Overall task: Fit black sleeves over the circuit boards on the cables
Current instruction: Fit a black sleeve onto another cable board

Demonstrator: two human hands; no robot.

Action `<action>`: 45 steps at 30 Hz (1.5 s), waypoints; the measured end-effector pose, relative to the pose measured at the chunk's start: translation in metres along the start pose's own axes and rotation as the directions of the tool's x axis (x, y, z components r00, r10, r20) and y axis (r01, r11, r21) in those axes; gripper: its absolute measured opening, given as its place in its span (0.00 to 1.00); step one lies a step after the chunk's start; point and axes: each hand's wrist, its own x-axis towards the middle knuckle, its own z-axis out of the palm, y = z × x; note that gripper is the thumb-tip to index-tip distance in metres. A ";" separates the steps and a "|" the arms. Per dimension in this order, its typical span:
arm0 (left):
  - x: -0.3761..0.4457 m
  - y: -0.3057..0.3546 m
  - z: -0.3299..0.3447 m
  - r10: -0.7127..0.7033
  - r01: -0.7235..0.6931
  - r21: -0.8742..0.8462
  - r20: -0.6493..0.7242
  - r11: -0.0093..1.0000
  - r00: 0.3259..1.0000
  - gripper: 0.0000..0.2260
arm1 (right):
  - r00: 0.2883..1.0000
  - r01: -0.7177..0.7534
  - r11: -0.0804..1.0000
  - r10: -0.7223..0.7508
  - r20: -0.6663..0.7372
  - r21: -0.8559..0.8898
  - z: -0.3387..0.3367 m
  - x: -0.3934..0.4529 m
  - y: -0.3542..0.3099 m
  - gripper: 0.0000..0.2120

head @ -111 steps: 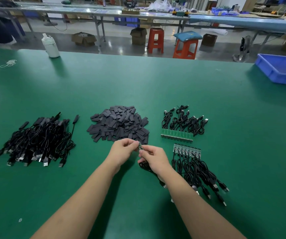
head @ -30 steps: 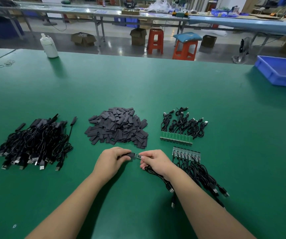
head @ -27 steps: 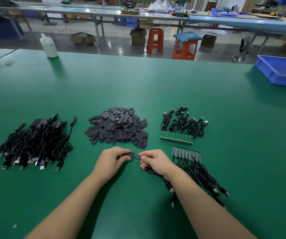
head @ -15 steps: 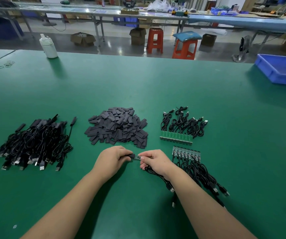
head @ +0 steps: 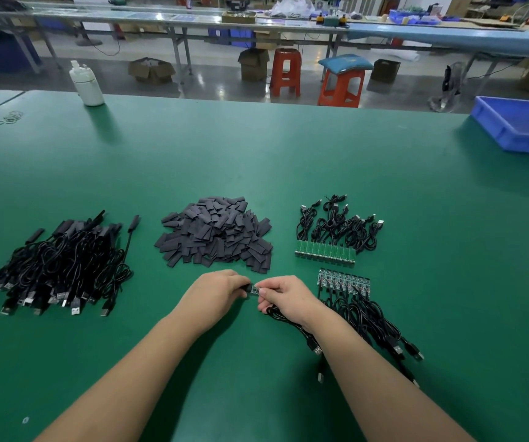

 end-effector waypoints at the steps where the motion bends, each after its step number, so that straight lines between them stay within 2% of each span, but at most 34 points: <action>1: 0.001 0.000 -0.001 0.005 -0.005 0.019 0.008 1.000 1.000 0.09 | 1.000 0.000 1.000 0.000 -0.001 -0.001 0.000 0.000 0.000 0.08; 6: 0.002 -0.001 -0.003 0.040 -0.041 0.083 0.014 0.996 0.999 0.08 | 1.000 -0.001 1.000 0.001 0.002 -0.001 0.000 -0.001 -0.002 0.08; 9: 0.002 0.001 -0.001 0.021 -0.022 0.056 0.022 0.998 1.000 0.08 | 1.000 0.000 1.000 0.000 0.003 -0.006 0.000 -0.002 -0.002 0.08; 17: 0.004 0.007 0.006 -0.009 0.010 -0.038 0.032 0.999 0.999 0.11 | 0.999 0.024 1.000 -0.024 0.045 -0.001 0.000 -0.008 -0.011 0.17; 24: 0.003 0.010 0.006 0.031 -0.029 -0.070 0.028 0.997 0.999 0.12 | 0.997 0.041 0.999 -0.041 0.060 -0.001 0.000 -0.012 -0.014 0.18; 29: 0.000 0.008 0.007 0.057 -0.057 -0.030 -0.006 0.998 0.998 0.11 | 0.997 0.021 0.999 -0.018 0.069 -0.045 -0.002 -0.010 -0.013 0.17; 37: 0.002 0.012 0.012 -0.061 0.059 -0.116 -0.012 0.991 0.998 0.09 | 0.997 0.022 0.998 -0.017 0.080 -0.067 -0.002 -0.011 -0.013 0.19; 45: 0.006 0.014 0.014 -0.034 0.035 -0.067 0.017 0.997 0.999 0.11 | 0.996 0.042 0.997 -0.037 0.076 -0.062 -0.002 -0.012 -0.014 0.19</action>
